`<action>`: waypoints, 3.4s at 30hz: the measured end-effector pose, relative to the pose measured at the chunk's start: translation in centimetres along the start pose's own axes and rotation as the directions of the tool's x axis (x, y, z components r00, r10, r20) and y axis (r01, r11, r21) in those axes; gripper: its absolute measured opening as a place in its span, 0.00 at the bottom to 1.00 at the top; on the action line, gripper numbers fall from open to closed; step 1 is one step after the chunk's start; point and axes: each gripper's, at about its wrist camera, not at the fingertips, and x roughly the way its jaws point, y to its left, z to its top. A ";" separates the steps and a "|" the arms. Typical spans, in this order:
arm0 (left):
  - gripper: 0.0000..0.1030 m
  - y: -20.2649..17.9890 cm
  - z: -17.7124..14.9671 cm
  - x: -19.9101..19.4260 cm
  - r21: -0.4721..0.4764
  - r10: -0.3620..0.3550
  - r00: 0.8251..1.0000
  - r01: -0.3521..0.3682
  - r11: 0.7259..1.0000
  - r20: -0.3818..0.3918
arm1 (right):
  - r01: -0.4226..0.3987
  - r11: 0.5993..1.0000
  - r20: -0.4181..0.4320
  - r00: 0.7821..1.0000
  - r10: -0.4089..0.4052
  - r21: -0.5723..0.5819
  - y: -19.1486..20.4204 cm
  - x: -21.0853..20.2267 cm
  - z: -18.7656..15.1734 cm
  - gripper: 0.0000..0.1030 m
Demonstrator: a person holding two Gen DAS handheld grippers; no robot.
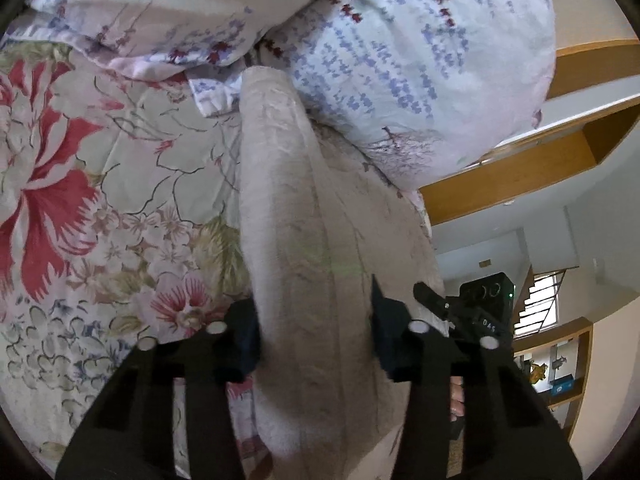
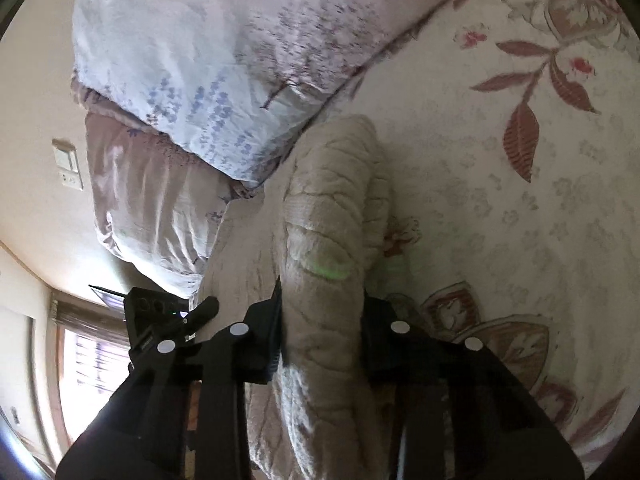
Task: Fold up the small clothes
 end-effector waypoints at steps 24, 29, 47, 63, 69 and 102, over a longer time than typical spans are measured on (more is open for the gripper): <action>0.54 7.5 -1.2 -11.8 -0.029 0.208 0.974 -0.207 0.978 0.087 | 0.142 0.963 -0.013 0.989 -0.149 -0.227 10.1 9.5 -6.6 0.37; 0.77 4.6 -1.9 -12.9 0.099 0.319 0.925 -0.344 0.934 0.205 | 0.132 0.973 -0.003 0.991 -0.135 -0.188 9.4 7.6 -5.7 0.43; 0.98 -0.2 -7.8 -14.2 0.331 0.432 0.816 -0.558 0.761 0.383 | 0.441 0.848 0.189 0.897 -0.400 -0.294 10.4 9.8 -4.5 0.08; 0.98 0.2 -9.6 -12.9 0.306 0.551 0.758 -0.648 0.698 0.349 | 0.518 0.607 0.302 0.852 -0.427 -0.603 16.4 8.8 -13.6 0.42; 0.98 2.7 -10.0 -11.5 0.263 0.572 0.784 -0.620 0.739 0.239 | 0.615 0.507 0.379 0.781 -0.497 -0.603 15.6 9.3 -16.4 0.43; 0.98 1.9 -15.6 -12.8 0.211 0.588 0.745 -0.659 0.722 0.315 | 0.617 0.625 0.355 0.786 -0.506 -0.477 13.6 6.6 -21.3 0.99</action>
